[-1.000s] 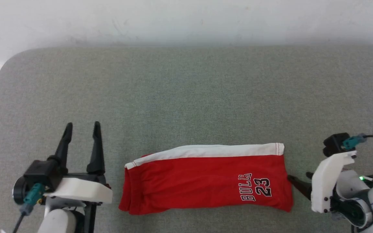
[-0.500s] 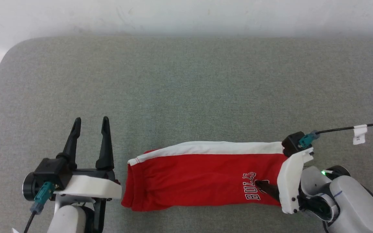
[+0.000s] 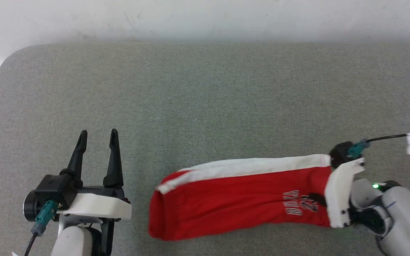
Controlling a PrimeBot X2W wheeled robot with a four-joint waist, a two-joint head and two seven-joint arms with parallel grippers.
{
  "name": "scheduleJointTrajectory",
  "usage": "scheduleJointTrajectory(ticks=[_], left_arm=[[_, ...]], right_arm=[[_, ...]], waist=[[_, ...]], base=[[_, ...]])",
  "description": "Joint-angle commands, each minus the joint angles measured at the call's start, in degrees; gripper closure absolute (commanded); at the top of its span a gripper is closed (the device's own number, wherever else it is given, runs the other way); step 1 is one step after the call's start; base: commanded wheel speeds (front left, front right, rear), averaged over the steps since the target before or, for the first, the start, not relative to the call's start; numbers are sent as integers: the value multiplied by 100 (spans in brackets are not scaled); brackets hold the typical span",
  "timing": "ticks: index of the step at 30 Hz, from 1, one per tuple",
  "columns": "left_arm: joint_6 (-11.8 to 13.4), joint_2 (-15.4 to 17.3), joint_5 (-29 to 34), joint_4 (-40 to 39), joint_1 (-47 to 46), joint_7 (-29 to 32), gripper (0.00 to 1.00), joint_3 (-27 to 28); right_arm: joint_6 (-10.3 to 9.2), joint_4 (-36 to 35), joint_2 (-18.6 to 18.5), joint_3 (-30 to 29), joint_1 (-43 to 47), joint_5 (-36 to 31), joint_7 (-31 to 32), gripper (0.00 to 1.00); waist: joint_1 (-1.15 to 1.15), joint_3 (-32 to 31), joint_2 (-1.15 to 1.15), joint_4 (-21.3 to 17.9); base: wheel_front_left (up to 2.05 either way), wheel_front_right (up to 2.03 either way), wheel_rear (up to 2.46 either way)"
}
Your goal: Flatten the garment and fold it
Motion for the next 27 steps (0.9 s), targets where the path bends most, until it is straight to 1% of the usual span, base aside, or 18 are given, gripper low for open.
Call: scheduleJointTrajectory(ticks=[1,5,8,11,14,16,19,24,27], left_arm=[[-35,-31,53,40,45,-27,0,40],[-97,-70,77,128,49,-27,0,96],[-135,-98,102,168,53,-27,0,124],[-173,-120,124,205,70,-27,0,150],[-198,-140,149,226,107,-27,0,173],[-212,-153,166,233,141,-27,0,188],[-236,-164,179,235,204,-27,0,222],[-255,-187,203,228,303,-27,0,250],[-271,-202,205,232,315,-27,0,249]], right_arm=[[-24,213,-222,-99,29,-39,19,100],[-24,561,-457,-487,-27,-173,37,100],[-24,844,-531,-772,-60,-369,85,100],[-24,1038,-513,-1018,-82,-616,174,100],[-24,944,-503,-1078,-89,-840,302,100],[-24,703,-543,-1022,-59,-977,442,100],[-24,115,-605,-919,44,-1054,742,100],[-24,-1173,-703,-672,316,-1037,1306,100],[-24,-1907,-688,-505,430,-1049,1506,100]], waist=[[0,-18,-1,-25],[0,-50,-1,-54],[0,-79,-1,-68],[0,-118,-1,-80],[0,-176,-1,-90],[0,-230,-1,-97],[0,-306,-1,-126],[0,-392,-1,-168],[0,-406,-1,-169]], base=[[0,0,0],[0,0,0],[0,0,0],[0,0,0],[0,0,0],[0,0,0],[0,0,0],[0,0,0],[0,0,0]])
